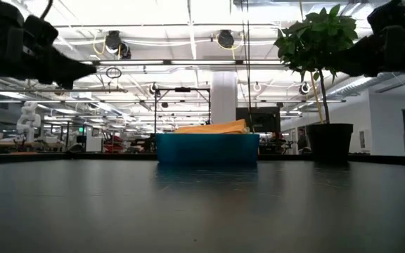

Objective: Fold microfiber towels
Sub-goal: Return to Home Position

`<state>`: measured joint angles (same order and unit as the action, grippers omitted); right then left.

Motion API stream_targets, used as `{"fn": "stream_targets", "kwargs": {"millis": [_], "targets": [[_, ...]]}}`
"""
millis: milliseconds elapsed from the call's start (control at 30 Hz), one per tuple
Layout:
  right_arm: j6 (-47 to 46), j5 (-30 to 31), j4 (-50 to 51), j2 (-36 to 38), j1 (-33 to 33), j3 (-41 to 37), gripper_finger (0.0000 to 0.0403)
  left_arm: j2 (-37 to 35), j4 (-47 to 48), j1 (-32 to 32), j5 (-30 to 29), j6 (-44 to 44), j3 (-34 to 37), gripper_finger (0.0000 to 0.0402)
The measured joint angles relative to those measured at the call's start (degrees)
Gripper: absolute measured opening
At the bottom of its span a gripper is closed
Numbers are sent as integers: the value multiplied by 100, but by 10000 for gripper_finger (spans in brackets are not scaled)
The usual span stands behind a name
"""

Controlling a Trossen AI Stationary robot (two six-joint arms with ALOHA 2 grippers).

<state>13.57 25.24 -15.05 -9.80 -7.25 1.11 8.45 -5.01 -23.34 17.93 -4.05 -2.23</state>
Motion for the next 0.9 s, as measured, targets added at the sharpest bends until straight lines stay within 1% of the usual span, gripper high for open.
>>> {"fn": "stream_targets", "kwargs": {"millis": [167, 267, 367, 433, 533, 700, 833, 900], "targets": [[-115, -441, 341, 125, -2, -5, 0, 19, 185, -21, 1, 71, 163, 15], [-281, -482, 617, 227, -4, -11, 0, 9, 154, -21, 178, 122, 165, 4], [-494, -491, 996, 275, -4, -12, 0, 13, 146, -17, 367, 104, 165, 9], [-587, -503, 1037, 283, -4, -14, 0, 38, 145, -19, 367, 46, 165, 16], [-649, -673, 1091, 272, -4, -16, 0, 88, 146, -19, 369, -73, 165, 20], [-692, -1205, 1183, 243, -4, -21, 0, 139, 146, -19, 402, -61, 165, 5], [-692, -1180, 1183, 199, 3, -23, 0, 139, 135, -19, 405, -32, 165, 8], [-692, -1165, 1176, 203, 4, -23, 0, 139, 138, -19, 243, -24, 165, 16]]}}
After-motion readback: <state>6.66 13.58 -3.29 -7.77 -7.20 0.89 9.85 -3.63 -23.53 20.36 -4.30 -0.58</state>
